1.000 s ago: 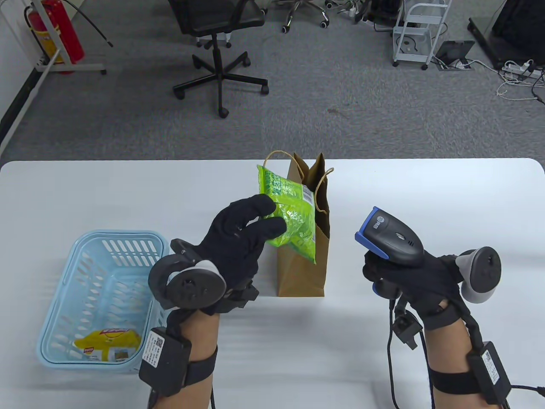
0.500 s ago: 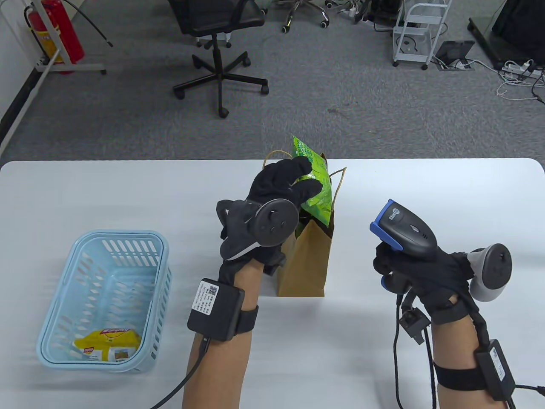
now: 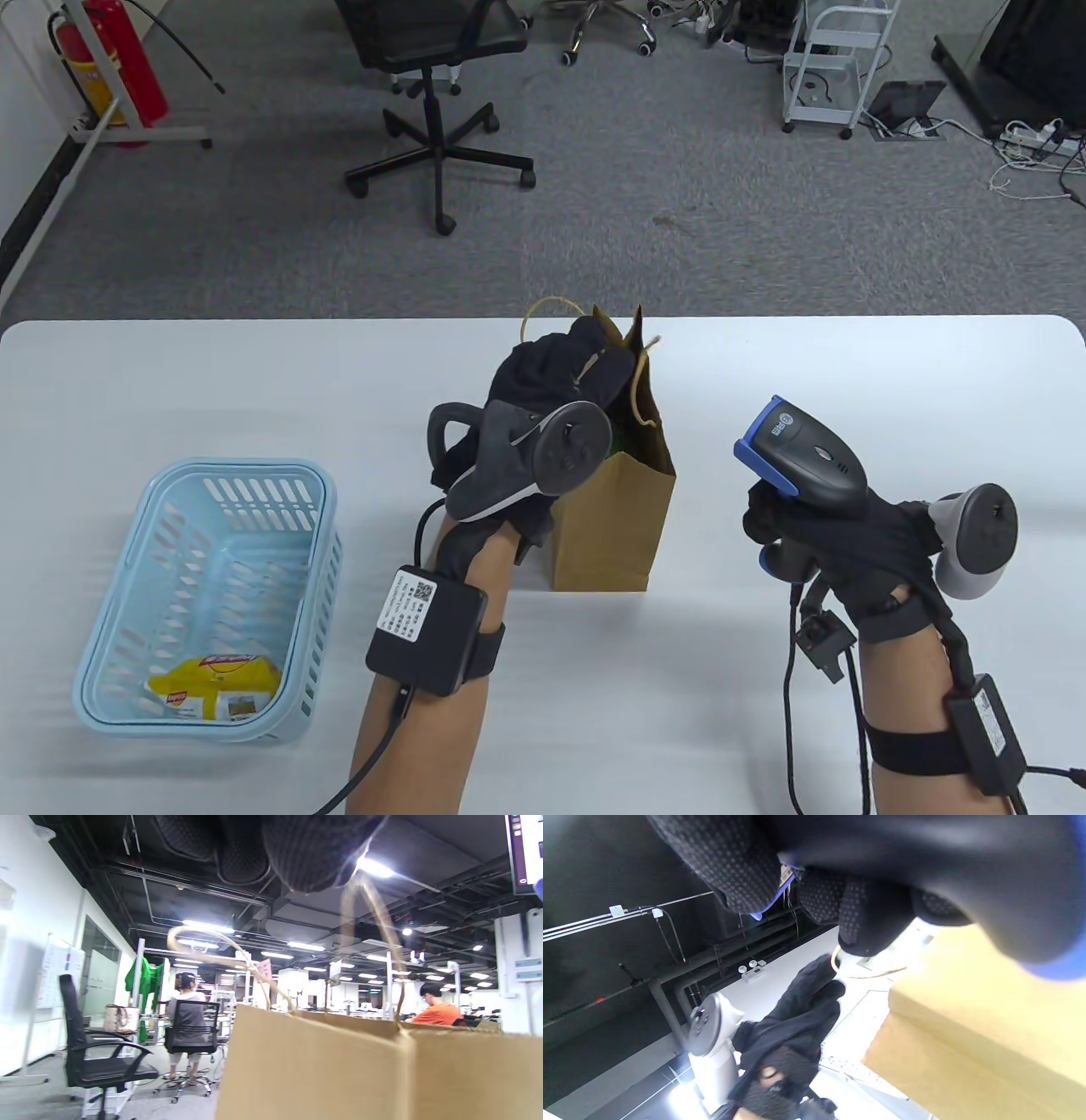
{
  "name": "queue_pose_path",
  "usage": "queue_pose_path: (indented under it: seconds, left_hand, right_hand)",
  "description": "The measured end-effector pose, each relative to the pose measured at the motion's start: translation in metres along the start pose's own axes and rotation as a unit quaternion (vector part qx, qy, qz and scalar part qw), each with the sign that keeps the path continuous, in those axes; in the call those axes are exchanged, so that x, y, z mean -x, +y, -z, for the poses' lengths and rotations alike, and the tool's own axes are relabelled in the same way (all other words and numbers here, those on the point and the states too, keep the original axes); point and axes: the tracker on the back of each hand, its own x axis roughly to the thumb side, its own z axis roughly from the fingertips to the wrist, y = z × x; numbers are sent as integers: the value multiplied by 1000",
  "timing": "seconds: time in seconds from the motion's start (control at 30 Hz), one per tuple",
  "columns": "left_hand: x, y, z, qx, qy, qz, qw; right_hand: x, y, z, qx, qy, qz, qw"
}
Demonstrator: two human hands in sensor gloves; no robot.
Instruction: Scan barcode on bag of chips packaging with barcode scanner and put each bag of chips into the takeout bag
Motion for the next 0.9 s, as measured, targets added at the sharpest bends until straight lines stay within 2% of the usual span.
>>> queue_pose_path:
  seconds: [0.17,0.23,0.3,0.33,0.5,0.6,0.7,0.8,0.9]
  left_hand:
    - [51,37,-37,46,77,16,996]
    - [85,46,-56,90,141,23,986]
    - [107,48,-68,105,187,32,976]
    - [125,47,-76,133,222,29,965]
    - [187,11,-108,280,321,-12,905]
    - [216,-21,-130,372,367,-1,853]
    - [233,-45,-147,408,380,-17,830]
    - [249,-65,-163,454,399,-34,796]
    - [259,-83,-174,491,410,-15,769]
  right_hand:
    - [2,2,1,0,4,-8,1000]
    - [4,7,3,-5,8,-15,1000]
    - [5,9,4,-9,11,-21,1000]
    - [7,11,5,-12,14,-27,999]
    - [10,16,6,-18,23,-41,999]
    - [11,16,6,-18,26,-47,998]
    - [13,16,6,-17,30,-50,998]
    - [16,18,6,-20,35,-56,998]
    - [17,20,7,-24,37,-62,997]
